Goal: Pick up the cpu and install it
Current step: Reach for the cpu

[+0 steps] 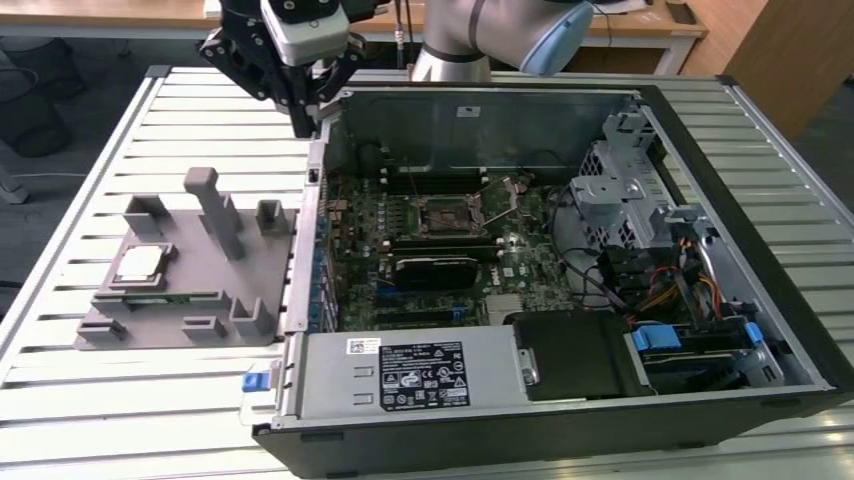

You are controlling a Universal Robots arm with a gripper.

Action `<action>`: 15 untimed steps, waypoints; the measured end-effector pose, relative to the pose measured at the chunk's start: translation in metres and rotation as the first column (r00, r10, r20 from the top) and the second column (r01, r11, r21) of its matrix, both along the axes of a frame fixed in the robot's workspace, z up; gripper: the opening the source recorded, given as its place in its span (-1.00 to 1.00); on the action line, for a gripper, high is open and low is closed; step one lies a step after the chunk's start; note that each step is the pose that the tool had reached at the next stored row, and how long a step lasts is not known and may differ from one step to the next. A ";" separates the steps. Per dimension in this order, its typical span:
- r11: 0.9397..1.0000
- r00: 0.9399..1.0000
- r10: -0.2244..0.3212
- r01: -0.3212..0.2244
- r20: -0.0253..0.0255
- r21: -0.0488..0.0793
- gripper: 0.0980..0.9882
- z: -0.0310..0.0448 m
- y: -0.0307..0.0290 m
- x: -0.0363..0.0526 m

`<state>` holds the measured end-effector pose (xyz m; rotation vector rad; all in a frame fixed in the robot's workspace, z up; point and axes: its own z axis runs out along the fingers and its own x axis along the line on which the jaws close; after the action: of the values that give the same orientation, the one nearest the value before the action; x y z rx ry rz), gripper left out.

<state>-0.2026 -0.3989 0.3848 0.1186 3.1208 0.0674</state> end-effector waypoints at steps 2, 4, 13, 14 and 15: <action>1.000 1.000 0.000 0.000 0.000 0.000 -0.98 -0.0001 0.0000 -0.0007; 1.000 1.000 0.000 0.000 0.000 0.000 -0.98 -0.0002 0.0000 -0.0014; 1.000 1.000 0.000 0.000 -0.001 0.000 -0.98 -0.0008 0.0000 -0.0046; 1.000 1.000 0.000 0.000 -0.001 0.000 -0.98 -0.0008 0.0000 -0.0050; 1.000 1.000 0.000 0.000 -0.001 0.000 -0.98 -0.0009 0.0000 -0.0054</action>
<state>-0.2080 -0.3989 0.3839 0.1187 3.1219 0.0673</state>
